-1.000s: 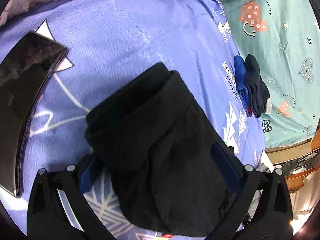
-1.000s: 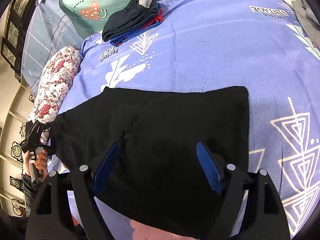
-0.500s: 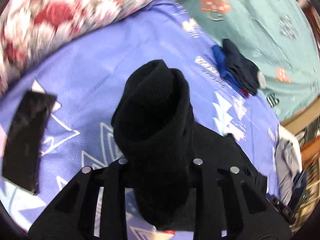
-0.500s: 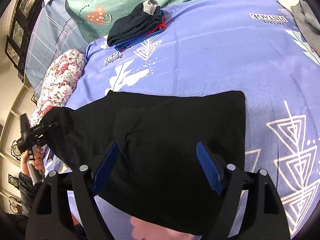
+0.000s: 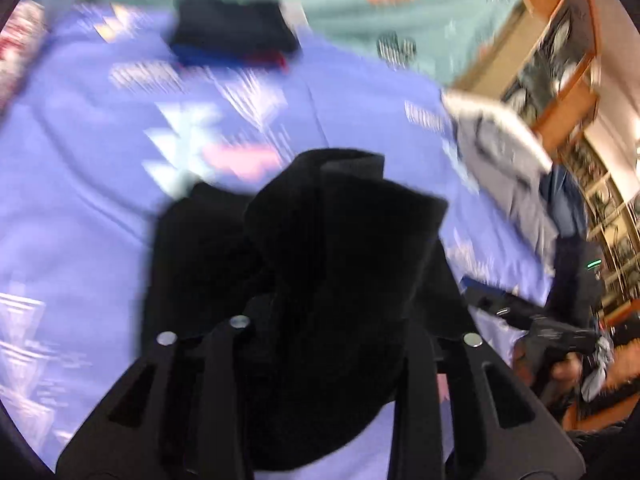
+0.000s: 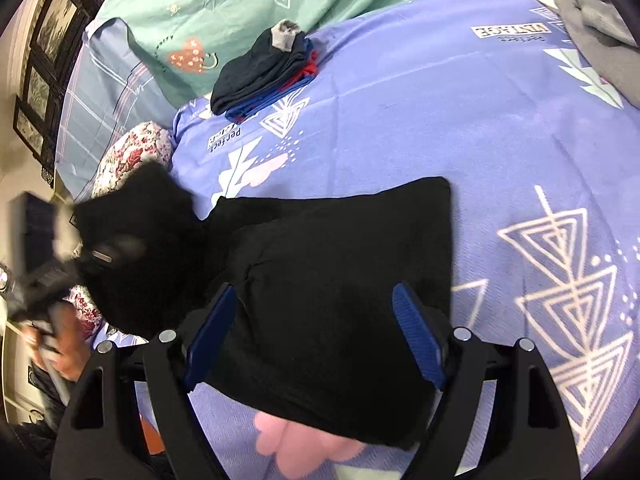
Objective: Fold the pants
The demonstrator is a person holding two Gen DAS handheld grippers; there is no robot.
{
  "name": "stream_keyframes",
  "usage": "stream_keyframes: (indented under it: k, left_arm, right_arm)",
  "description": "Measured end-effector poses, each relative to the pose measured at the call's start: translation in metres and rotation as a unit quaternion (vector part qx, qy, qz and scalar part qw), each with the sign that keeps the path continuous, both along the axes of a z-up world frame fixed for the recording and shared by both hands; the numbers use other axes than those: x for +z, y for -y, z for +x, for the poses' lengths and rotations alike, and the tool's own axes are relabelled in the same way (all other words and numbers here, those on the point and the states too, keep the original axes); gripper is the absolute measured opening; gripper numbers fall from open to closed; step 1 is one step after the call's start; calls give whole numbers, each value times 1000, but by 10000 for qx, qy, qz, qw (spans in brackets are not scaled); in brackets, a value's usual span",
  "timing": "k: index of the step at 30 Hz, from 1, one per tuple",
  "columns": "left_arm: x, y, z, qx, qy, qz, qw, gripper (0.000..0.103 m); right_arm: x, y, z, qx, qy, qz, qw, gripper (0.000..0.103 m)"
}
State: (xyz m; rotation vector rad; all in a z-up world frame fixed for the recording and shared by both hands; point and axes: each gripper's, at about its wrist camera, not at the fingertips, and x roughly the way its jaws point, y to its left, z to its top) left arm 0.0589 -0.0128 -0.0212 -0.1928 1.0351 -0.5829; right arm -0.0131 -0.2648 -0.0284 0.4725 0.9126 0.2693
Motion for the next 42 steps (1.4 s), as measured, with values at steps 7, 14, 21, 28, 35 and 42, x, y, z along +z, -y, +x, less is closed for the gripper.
stream_keyframes:
  k: [7,14,21,28,35,42]
  left_arm:
    - [-40,28,-5,-289,-550,-332,9975,92]
    - [-7,-24,-21,-75,-543,-1139,9920,100]
    - [-7,-90,-21,1236,-161,-635,9902,101]
    - [-64,-70,-19,1137,-596,861,9880,101]
    - [-69,-69,-33,1109,-371,994,9881,101]
    - [-72,-62,-32,1106,-293,961,9888,101]
  right_arm:
    - [4,12,-7,-49,-81,365,9993,86]
    - [0,7,8,-96,-210,672,9975,88]
    - [3,-10,19,146,-265,790,9964,90]
    - [5,-28,27,189,-472,652,9966,95]
    - [2,-49,39,436,-702,949,9921,96]
    - [-8,-86,41,562,-782,-77,9953,97]
